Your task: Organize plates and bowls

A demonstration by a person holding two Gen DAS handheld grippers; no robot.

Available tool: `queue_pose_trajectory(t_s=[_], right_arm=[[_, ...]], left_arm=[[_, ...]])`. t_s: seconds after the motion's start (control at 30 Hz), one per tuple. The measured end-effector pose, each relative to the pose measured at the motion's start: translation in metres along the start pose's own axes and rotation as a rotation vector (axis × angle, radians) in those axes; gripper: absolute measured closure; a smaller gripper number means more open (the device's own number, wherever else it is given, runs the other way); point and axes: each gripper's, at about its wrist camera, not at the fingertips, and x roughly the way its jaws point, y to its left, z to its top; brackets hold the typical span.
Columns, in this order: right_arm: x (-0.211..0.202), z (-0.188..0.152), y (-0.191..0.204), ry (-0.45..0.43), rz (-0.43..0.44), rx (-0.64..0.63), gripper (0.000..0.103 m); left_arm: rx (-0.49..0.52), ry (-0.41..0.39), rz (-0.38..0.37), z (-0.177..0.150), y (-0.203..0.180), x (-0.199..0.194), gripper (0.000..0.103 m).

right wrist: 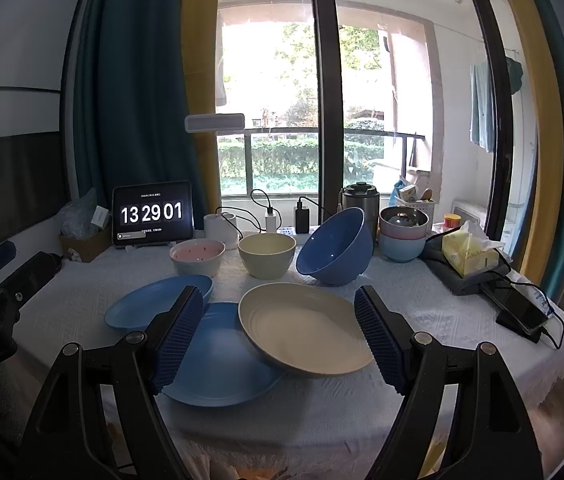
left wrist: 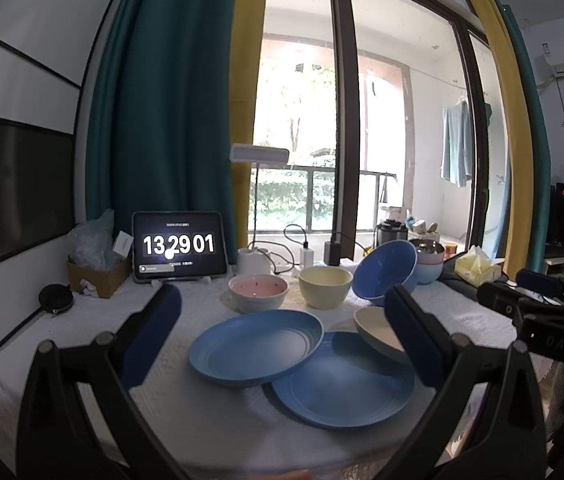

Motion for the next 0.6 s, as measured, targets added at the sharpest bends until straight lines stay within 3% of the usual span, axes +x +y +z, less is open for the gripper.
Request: queue_pose_trajectory(t_s=[0.6], right_arm=[[0.0015,-0.0011,0.0018,0.009,0.002,0.000,0.022]], left_arm=[[0.000,0.002,0.006,-0.0011,0.0008,-0.0014,0.001]])
